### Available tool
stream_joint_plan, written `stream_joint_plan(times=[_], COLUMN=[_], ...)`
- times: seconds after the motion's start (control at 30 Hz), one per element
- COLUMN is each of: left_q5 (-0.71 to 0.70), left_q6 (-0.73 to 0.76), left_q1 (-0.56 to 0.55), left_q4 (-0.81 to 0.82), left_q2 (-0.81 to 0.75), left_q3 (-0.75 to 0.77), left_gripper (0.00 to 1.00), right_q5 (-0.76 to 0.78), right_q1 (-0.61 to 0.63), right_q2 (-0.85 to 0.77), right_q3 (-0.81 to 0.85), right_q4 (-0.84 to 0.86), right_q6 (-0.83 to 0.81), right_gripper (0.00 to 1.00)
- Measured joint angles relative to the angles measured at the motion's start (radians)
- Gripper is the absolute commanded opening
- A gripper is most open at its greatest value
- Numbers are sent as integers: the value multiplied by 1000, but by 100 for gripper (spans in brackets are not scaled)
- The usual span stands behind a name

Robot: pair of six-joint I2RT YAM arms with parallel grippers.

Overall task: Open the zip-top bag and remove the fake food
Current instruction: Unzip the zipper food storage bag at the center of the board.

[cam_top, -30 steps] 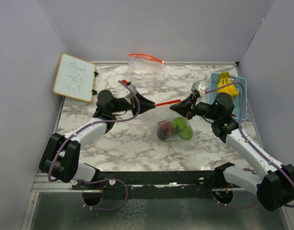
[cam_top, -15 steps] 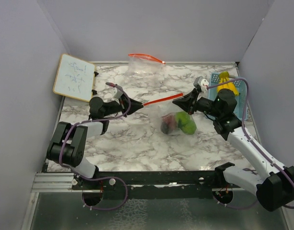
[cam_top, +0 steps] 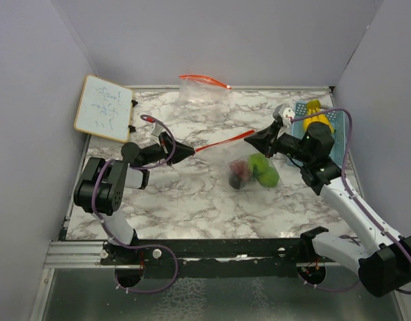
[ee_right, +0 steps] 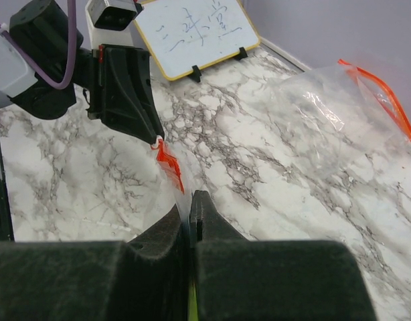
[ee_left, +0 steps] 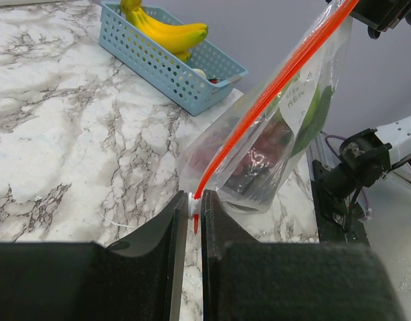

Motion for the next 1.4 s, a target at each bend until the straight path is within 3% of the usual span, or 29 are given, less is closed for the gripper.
stream_joint_plan(times=[0.1,0.13,0.2,0.4,0.47,0.63,0.87,1.0,1.1,1.23,1.4], left_q5=[0,0,-1,-7,-9,-27,-68,-73,-85,-101,-140], left_q6=[-8,-10,-15,-25,-30,-56,-57,10,120,256,365], left_q1=[1,1,1,-11,-29,-47,-84,-172,-263,-326,-328], left_q4=[0,0,0,0,-1,-1,-1,-31,-146,-309,-459], left_q2=[1,1,1,-3,-19,-93,-191,-231,-269,-319,-334], left_q3=[-1,-1,-1,-2,-2,7,23,58,90,106,117], left_gripper=[0,0,0,0,0,0,1,21,38,46,47], right_q5=[1,1,1,108,155,197,161,137,191,278,346], right_q1=[-1,-1,-1,-9,-9,-9,-9,-7,0,3,3], right_q2=[0,0,0,-16,-37,-71,-5,85,119,108,76], right_q3=[0,0,0,-2,-8,-14,-14,-13,-6,6,13], right_q4=[-2,-2,-2,47,68,115,151,171,118,57,-8], right_q6=[-2,-2,-2,11,27,56,151,254,311,342,360], right_gripper=[1,5,24,59,65,66,55,59,61,60,57])
